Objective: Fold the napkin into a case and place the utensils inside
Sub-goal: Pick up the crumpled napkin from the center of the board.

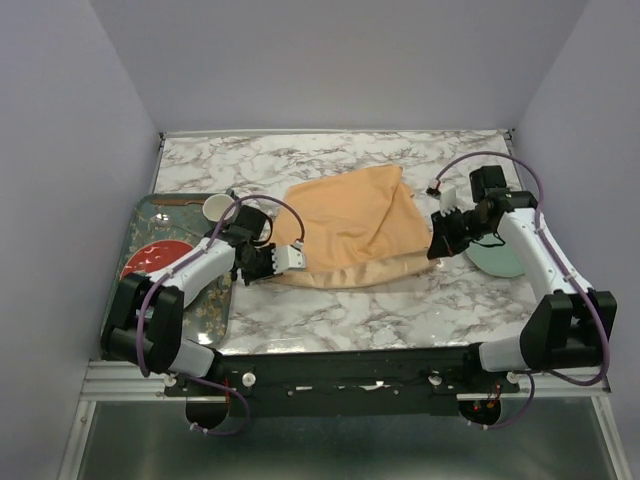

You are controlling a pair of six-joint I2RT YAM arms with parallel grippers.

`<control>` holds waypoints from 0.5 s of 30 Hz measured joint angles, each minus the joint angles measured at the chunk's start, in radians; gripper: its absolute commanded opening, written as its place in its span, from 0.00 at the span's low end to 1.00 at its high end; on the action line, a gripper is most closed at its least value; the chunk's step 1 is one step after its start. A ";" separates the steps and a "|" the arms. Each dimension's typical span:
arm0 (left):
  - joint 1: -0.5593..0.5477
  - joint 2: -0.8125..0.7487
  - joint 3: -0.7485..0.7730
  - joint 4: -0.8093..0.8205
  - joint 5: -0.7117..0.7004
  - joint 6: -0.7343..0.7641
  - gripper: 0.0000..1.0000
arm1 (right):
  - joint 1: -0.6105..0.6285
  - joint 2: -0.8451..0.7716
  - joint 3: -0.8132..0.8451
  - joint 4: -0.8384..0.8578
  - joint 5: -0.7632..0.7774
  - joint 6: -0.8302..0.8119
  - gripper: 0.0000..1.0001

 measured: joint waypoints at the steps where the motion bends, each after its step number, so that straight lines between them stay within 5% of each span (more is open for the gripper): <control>1: 0.000 -0.018 0.006 -0.005 0.000 -0.013 0.00 | 0.000 -0.017 0.005 0.003 -0.001 0.003 0.01; 15: 0.000 -0.373 0.549 -0.109 -0.021 -0.428 0.00 | 0.000 -0.324 0.360 0.270 0.069 0.131 0.01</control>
